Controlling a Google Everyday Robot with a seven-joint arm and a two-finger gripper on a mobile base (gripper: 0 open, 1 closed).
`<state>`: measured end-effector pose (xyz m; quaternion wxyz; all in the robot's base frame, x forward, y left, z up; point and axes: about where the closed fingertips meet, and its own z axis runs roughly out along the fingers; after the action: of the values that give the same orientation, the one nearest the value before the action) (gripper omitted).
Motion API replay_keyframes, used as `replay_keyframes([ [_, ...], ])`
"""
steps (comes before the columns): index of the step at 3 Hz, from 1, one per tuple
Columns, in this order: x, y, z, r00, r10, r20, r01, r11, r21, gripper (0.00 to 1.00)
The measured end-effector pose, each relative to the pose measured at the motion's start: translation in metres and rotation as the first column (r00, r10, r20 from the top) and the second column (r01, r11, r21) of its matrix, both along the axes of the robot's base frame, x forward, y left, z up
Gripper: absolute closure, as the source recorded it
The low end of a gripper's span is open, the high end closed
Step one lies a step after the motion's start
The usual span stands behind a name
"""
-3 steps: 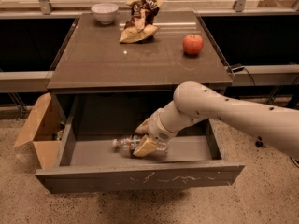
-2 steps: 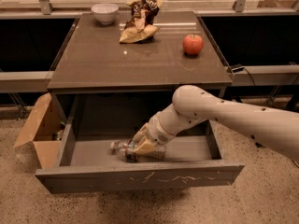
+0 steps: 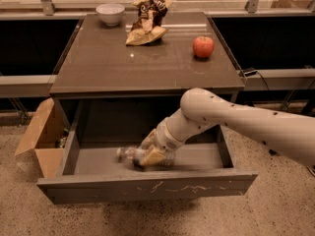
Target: Pick water bottle from top drawer and place on counter
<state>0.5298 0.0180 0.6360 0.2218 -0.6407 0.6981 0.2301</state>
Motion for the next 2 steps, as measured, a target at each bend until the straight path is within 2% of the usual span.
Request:
replay_keyframes([
  [1, 0.001, -0.002, -0.012, 0.9999, 0.002, -0.013, -0.002, 1.000, -0.012, 0.03],
  [2, 0.001, -0.003, -0.024, 0.9996, 0.003, -0.028, -0.003, 1.000, -0.029, 0.00],
])
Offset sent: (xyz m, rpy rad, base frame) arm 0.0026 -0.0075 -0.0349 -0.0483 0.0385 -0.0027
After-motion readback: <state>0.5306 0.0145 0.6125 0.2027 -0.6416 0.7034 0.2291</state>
